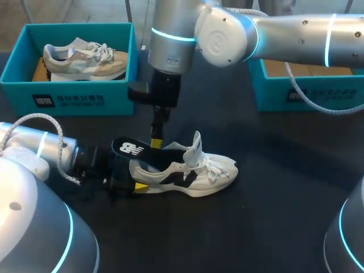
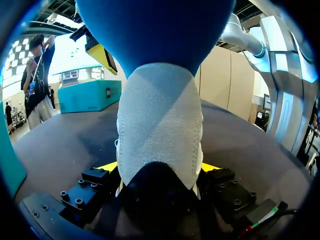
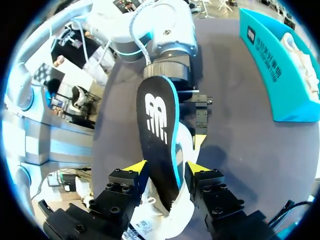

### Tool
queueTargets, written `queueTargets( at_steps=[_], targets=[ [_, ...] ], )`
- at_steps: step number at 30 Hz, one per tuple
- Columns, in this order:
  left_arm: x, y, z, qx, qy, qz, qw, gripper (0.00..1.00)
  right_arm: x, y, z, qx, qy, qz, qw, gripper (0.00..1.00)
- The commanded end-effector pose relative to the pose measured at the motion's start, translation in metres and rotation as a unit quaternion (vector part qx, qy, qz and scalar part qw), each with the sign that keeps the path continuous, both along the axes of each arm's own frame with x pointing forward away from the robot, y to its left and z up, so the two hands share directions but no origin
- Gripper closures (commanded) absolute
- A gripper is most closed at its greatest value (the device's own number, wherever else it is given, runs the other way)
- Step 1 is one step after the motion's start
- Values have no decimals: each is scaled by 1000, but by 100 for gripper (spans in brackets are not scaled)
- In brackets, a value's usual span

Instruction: Take the shoe out of the shoebox, open the shoe tongue, remove and reinsert the insole, then place the shoe into the shoebox

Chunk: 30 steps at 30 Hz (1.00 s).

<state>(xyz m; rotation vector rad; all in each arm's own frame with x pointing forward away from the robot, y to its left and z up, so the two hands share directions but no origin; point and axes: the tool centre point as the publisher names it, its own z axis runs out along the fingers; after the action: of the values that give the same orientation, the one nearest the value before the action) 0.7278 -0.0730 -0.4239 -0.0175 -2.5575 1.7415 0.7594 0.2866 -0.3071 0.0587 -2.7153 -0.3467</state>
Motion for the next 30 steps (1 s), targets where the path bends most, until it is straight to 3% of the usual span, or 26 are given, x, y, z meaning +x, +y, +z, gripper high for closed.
queueTargets(
  at_steps=[1, 14, 30],
  targets=[
    [0, 0, -2, 0, 0, 1, 1000, 100, 2, 0, -11, 13, 33, 8, 999, 53],
    [0, 0, -2, 0, 0, 1, 1000, 100, -3, 0, -25, 65, 89, 18, 994, 53],
    [0, 0, -2, 0, 0, 1, 1000, 100, -10, 6, -24, 96, 137, 37, 985, 55]
  ],
)
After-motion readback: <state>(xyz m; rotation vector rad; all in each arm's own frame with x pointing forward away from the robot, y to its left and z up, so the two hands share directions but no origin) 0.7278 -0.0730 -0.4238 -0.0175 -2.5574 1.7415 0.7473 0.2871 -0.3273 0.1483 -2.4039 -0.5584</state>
